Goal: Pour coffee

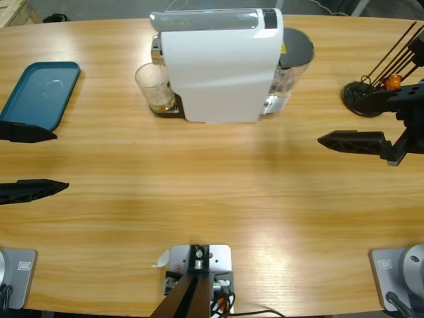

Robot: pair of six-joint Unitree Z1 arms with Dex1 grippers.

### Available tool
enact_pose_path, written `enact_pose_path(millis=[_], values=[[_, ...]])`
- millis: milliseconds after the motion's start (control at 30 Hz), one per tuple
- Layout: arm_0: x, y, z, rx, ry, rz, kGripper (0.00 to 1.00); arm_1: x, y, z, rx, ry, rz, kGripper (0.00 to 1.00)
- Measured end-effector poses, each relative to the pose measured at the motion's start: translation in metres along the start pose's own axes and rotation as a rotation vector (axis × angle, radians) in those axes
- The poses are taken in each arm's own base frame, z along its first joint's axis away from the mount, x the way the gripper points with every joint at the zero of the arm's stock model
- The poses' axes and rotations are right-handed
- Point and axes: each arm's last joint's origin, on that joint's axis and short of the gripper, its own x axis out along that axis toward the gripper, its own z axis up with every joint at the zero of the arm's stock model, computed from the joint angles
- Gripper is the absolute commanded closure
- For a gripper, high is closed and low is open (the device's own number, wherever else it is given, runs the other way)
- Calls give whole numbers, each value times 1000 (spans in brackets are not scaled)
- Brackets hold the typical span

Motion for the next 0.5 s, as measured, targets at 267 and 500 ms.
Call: enact_pose_path(millis=[267, 500], values=[[0, 0, 0, 0, 0, 0, 7, 2, 0, 1, 0, 7, 0, 0], [0, 0, 0, 0, 0, 0, 9, 2, 0, 1, 0, 7, 0, 0]])
